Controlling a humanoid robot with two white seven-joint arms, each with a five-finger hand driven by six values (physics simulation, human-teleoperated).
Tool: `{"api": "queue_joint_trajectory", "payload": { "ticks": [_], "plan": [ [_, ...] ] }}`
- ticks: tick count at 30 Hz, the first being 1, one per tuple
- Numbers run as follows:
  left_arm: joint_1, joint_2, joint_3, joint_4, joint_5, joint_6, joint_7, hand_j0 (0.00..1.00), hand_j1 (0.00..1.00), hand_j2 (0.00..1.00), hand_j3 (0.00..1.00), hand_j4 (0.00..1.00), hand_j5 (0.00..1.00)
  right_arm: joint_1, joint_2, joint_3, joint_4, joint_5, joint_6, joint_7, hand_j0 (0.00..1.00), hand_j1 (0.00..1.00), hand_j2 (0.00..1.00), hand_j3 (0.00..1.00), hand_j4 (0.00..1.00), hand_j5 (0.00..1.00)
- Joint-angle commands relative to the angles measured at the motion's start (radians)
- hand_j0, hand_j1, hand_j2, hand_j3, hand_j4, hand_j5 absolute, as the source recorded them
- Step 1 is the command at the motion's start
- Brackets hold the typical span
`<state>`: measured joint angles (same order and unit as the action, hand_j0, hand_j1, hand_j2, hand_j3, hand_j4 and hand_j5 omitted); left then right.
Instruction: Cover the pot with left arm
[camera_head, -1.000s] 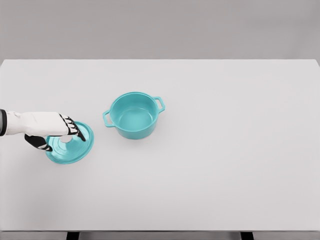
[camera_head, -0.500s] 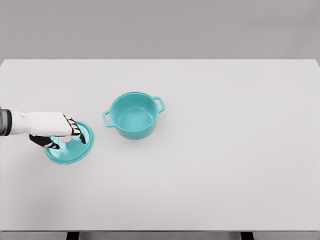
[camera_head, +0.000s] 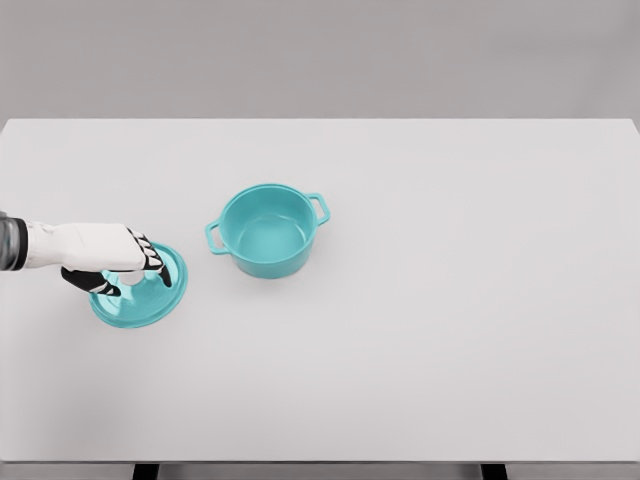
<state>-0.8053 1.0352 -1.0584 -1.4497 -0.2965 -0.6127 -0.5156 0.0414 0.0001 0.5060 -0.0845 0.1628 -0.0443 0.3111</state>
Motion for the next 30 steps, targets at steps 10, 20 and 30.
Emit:
{"api": "queue_joint_trajectory", "payload": {
  "ticks": [10,20,30],
  "plan": [
    [0.002,0.005,0.002,0.002,0.002,0.002,0.0,0.67,0.67,0.67,0.67,0.67,0.67,0.0,0.0,0.0,0.0,0.0,0.0,0.0,1.0,1.0,1.0,1.0,1.0,1.0],
    [0.002,0.011,0.002,0.002,0.002,0.002,0.0,0.6,0.6,0.6,0.6,0.6,0.6,0.0,0.0,0.0,0.0,0.0,0.0,0.0,1.0,1.0,1.0,1.0,1.0,1.0],
    [0.002,0.012,0.002,0.002,0.002,0.002,0.0,0.48,0.48,0.48,0.48,0.48,0.48,0.0,0.0,0.0,0.0,0.0,0.0,0.0,1.0,1.0,1.0,1.0,1.0,1.0]
  ]
}}
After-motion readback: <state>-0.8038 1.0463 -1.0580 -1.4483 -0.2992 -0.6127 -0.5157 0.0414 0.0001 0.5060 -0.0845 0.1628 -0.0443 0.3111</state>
